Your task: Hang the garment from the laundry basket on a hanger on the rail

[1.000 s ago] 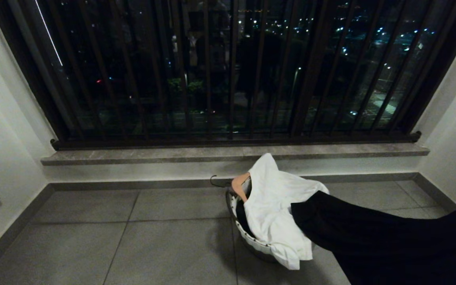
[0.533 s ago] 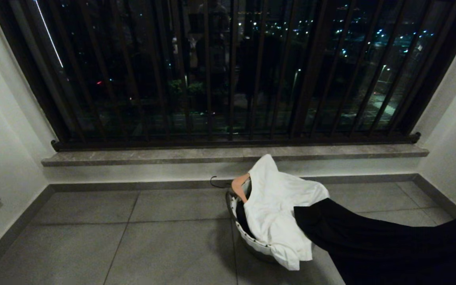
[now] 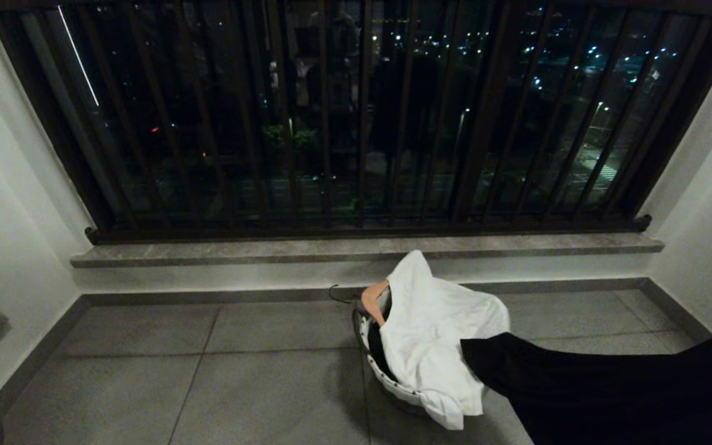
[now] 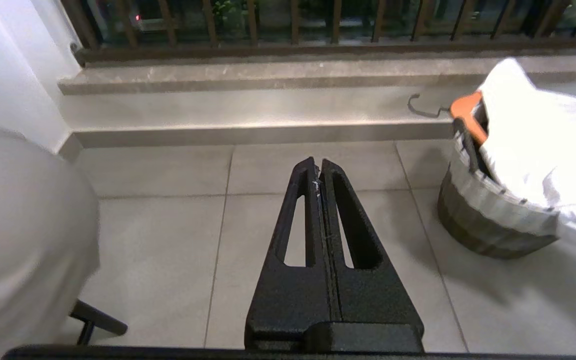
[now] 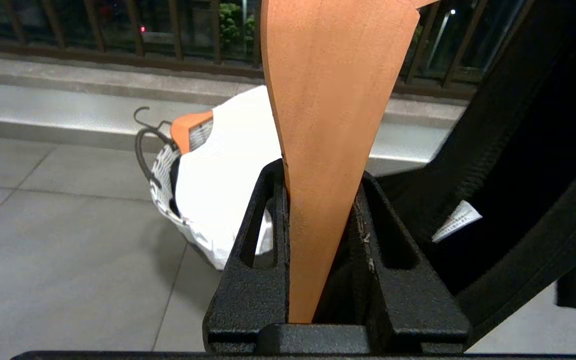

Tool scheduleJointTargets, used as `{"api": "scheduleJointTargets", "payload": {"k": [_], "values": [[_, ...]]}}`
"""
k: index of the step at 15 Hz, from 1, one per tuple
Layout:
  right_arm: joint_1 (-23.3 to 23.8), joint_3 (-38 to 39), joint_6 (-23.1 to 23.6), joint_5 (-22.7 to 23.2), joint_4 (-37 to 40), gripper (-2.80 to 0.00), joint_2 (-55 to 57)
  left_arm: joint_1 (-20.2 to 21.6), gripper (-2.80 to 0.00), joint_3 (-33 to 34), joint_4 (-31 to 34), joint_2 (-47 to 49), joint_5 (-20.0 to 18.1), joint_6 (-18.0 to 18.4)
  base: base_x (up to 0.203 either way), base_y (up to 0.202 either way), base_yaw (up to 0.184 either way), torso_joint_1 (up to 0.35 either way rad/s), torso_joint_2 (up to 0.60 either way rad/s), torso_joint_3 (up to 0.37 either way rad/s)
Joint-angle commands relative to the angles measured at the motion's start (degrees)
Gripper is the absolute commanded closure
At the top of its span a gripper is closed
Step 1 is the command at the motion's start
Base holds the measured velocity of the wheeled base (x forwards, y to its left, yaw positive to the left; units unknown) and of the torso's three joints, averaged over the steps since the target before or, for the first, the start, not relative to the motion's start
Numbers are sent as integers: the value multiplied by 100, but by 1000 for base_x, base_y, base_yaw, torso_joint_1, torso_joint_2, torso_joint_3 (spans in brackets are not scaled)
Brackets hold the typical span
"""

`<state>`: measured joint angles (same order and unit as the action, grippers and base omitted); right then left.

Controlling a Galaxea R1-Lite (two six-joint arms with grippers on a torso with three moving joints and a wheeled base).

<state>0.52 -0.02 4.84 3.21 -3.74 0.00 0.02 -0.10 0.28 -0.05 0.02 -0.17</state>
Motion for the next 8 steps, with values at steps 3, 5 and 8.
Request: {"api": "scheduleJointTargets", "payload": {"k": [3, 5, 8], "values": [[0, 2, 17, 4, -12, 0, 9, 6, 0, 1, -1, -4, 6, -1, 0, 0, 0, 71, -436, -365], [0, -6, 85, 12, -13, 0, 9, 5, 0, 1, -1, 5, 1, 6, 0, 0, 0, 107, -456, -361], [0, 2, 94, 13, -21, 0, 9, 2, 0, 1, -1, -1, 5, 4, 0, 0, 0, 125, -464, -344]]}}
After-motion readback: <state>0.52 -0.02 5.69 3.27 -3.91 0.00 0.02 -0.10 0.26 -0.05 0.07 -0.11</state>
